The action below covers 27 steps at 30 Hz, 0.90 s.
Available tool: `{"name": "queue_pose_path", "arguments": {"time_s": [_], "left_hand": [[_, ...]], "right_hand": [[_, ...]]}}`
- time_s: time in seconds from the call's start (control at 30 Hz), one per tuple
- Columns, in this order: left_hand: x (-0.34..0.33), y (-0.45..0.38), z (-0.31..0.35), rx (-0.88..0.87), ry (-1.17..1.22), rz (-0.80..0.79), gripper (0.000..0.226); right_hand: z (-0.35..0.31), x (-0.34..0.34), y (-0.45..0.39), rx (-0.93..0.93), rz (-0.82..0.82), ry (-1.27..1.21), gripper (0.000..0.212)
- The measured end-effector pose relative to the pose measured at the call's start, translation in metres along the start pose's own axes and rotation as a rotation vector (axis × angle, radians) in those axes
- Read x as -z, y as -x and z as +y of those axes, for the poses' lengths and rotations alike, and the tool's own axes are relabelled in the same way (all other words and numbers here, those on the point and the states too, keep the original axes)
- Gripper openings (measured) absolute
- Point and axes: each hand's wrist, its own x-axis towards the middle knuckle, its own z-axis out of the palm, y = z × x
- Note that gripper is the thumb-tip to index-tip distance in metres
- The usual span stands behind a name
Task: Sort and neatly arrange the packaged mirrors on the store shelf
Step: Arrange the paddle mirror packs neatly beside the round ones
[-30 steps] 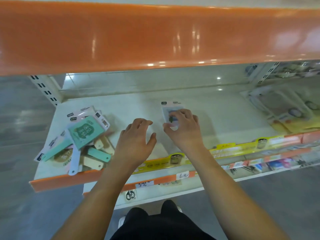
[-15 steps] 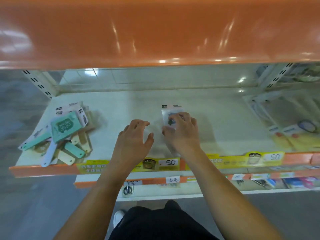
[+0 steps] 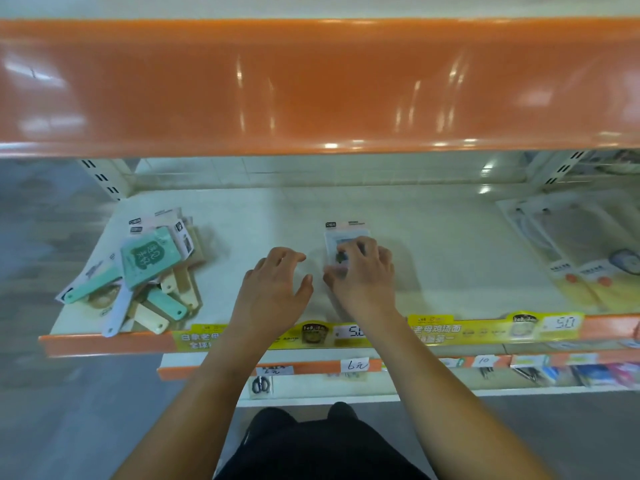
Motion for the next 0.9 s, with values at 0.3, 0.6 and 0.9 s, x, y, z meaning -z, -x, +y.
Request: {"name": "queue_pose_path", "arguments": {"time_s": [0.3, 0.6, 0.9], "left_hand": [[-0.014, -0.029, 0.011, -0.088, -0.042, -0.158, 0.036], [-0.035, -0.054, 0.024, -0.158, -0.094, -0.229, 0.026], [-0.04, -0.052, 0.026, -0.181, -0.101, -0.222, 0.024]], "right_hand": [[0.018, 0.02, -0.001, 0.066, 0.0, 0.05, 0.033], [0.03, 0.03, -0.008, 0.139, -0.079, 0.112, 0.028], [0.04, 0.024, -0.001, 0.183, -0.052, 0.128, 0.026]]}}
